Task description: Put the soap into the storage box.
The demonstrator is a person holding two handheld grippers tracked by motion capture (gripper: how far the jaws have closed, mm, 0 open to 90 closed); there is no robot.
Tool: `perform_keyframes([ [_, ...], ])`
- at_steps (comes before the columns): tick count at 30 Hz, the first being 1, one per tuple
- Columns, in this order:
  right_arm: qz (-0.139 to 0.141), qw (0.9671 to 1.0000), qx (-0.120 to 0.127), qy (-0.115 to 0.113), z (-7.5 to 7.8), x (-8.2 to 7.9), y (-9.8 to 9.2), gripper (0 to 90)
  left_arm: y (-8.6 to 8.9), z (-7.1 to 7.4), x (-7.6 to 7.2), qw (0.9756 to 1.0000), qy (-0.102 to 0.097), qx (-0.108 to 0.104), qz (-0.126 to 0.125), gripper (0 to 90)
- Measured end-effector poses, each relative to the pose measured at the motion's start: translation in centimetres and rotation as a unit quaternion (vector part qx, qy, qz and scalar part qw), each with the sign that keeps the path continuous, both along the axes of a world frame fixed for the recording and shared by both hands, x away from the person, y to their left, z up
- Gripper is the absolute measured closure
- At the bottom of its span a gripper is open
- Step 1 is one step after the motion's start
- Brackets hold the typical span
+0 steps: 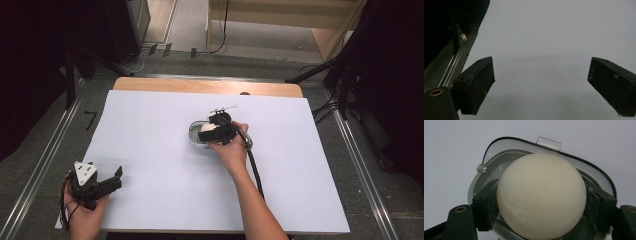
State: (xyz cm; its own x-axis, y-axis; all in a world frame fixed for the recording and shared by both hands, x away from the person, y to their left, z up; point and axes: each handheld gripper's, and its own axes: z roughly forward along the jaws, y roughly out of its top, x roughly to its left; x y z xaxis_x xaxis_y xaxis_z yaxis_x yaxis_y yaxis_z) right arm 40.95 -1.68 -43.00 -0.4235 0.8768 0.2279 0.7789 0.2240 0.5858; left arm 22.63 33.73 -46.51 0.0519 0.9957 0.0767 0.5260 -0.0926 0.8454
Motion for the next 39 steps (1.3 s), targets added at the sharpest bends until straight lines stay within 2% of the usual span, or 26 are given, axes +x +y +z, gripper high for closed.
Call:
perform_keyframes([
  [4, 0.002, 1.0000, 0.001, 0.001, 0.0, 0.0, -0.1, 24.7, 0.0, 0.0, 0.0, 1.0000, 0.001, 0.000, 0.001, 7.7],
  [8, -0.006, 0.9997, 0.020, -0.010, 0.6, -0.2, -0.3, 22.0, 0.0, 0.0, 0.0, 1.0000, 0.002, 0.001, 0.000, 7.7],
  [17, -0.007, 0.9996, 0.020, -0.016, 1.1, -0.7, -0.7, 19.2, -0.1, 0.0, 0.0, 1.0000, 0.003, 0.003, 0.000, 7.7],
  [27, -0.012, 0.9990, 0.031, -0.032, 1.5, -1.3, -1.7, 19.4, -0.1, 0.0, 0.0, 1.0000, 0.004, 0.004, -0.001, 7.7],
  [39, -0.016, 0.9984, 0.031, -0.044, 2.4, -2.5, -3.1, 20.2, -0.1, 0.0, 0.1, 1.0000, 0.004, 0.004, 0.000, 7.7],
])
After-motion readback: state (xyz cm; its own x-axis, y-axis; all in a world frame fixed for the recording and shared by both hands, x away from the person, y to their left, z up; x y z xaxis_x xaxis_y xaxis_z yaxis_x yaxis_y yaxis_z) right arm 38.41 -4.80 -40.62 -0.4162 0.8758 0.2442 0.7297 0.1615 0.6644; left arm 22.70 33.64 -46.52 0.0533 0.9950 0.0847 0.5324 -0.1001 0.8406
